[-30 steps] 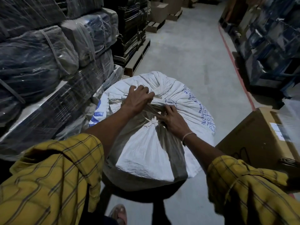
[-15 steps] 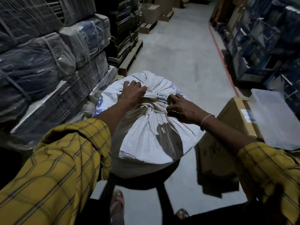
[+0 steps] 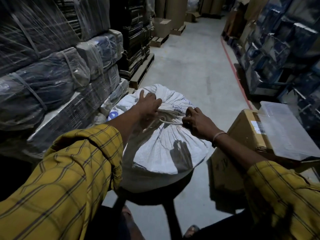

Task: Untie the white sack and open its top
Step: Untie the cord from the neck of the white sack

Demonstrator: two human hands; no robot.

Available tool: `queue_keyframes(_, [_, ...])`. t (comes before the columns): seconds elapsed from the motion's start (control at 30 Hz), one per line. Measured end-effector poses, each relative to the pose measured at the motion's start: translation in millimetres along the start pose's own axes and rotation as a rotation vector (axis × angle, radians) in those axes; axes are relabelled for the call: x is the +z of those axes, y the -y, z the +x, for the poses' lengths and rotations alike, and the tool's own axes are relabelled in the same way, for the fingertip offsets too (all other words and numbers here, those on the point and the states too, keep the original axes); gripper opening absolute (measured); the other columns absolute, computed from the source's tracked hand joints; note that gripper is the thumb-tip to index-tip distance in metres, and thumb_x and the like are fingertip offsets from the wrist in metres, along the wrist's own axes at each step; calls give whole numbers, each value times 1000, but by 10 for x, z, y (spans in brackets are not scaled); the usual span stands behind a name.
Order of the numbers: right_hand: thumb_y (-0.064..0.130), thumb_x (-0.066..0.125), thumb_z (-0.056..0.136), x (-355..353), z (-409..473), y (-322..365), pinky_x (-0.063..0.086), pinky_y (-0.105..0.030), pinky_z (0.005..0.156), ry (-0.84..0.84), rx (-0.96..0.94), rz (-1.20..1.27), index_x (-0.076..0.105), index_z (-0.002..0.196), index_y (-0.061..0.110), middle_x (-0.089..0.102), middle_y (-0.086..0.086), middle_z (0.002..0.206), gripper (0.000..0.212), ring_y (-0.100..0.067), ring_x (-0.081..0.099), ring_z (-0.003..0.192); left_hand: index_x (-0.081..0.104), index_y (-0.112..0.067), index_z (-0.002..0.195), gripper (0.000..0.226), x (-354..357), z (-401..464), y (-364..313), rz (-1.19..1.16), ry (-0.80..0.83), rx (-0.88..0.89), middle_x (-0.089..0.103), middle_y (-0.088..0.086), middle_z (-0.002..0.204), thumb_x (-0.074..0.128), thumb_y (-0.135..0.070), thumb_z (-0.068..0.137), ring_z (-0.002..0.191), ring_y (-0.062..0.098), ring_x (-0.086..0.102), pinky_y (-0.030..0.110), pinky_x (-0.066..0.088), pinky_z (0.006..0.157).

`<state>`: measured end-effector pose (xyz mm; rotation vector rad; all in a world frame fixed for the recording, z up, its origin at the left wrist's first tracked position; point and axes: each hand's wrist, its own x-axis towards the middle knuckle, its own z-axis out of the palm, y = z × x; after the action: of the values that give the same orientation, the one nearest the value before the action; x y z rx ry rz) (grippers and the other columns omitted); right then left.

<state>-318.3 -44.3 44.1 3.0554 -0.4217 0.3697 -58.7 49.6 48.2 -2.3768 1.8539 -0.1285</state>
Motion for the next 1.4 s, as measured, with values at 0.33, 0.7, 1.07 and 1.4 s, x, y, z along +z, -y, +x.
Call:
queue_keyframes(0.33, [22,65,96,198,56,199,46,-47,77,14,190,16,73,88,13,57,-15,99,14,-37,49,93,49,-20,134,35,410,-221,28,45,-210,-82,60,14,129,54,-29,100,127,39,51,74,17,117])
queue_keyframes(0.7, [23,63,93,585,602,726,42,-44,73,-55,-49,81,76,103,31,59,-9,108,19,-32,48,91,67,-15,105,22,-158,311,193,60,-470,188,73,13,94,60,-18,85,88,39,67,40,45,66])
queue_keyframes(1.07, [32,62,97,53,139,-37,44,-39,72,-110,40,112,78,92,30,57,-2,94,16,-29,48,83,54,-21,129,54,238,99,412,-113,-19,1,61,9,129,79,-25,81,130,34,50,54,30,107])
queue_keyframes(1.4, [14,70,96,-555,-30,-295,48,-27,81,109,332,737,74,110,6,62,-12,104,16,-20,57,88,55,-23,143,59,204,-496,7,-677,-154,293,46,3,160,69,-38,88,155,18,29,65,-2,126])
